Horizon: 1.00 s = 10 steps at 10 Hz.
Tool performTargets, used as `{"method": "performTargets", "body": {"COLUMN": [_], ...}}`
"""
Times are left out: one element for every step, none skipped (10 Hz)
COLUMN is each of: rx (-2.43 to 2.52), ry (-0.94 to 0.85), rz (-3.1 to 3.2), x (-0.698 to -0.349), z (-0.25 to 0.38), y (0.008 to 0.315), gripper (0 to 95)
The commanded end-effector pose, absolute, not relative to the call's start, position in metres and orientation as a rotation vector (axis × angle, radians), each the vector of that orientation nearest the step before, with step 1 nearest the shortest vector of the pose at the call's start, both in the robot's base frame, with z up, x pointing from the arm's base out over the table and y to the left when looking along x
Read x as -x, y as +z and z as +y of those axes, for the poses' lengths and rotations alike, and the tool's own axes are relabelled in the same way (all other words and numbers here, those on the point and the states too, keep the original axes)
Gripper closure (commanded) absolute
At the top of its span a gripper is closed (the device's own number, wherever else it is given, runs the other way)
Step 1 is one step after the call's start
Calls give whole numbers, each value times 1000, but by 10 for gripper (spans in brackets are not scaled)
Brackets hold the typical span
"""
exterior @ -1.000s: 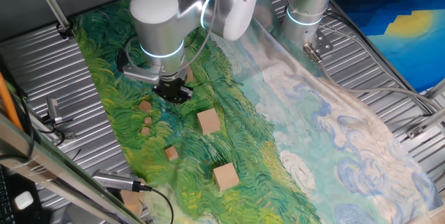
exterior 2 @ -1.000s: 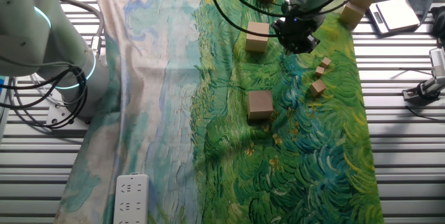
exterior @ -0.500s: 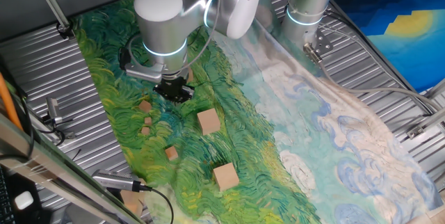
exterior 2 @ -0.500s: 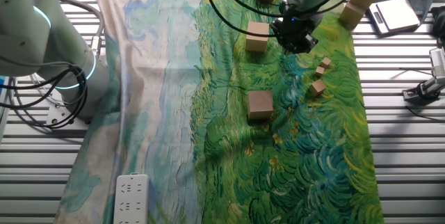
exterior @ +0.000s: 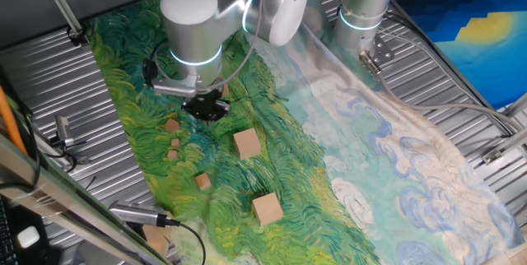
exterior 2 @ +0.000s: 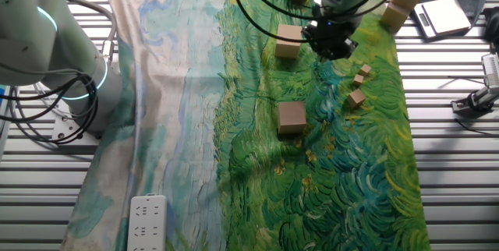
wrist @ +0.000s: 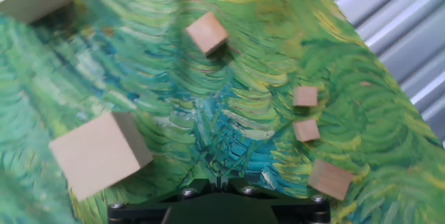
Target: Stack the blocks into a pyramid shape
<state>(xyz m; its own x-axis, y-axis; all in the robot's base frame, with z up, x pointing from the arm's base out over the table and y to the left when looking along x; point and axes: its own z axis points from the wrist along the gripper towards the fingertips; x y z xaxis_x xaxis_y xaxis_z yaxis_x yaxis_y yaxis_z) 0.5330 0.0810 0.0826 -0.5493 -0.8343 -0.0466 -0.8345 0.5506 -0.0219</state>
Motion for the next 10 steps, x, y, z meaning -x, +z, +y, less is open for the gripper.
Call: {"method": "performTargets", "body": {"rx": [1556,1568,1585,1599,1612,1612,1620,1618,1608,1609], "ry": [17,17,20,15,32,41,73,85,93,86], "rz": [2672,2668,2662,2667,2656,2659,2655,2672,2688,2694], "x": [-533,-533,-533,-533,-533,-533,-533,-532,-528,-522], "z": [82,82,82,82,82,82,82,85,96,106], "y": [82,82,82,82,82,82,82,83,86,89], "gripper": [950,950,950,950,950,950,950,950,950,950]}}
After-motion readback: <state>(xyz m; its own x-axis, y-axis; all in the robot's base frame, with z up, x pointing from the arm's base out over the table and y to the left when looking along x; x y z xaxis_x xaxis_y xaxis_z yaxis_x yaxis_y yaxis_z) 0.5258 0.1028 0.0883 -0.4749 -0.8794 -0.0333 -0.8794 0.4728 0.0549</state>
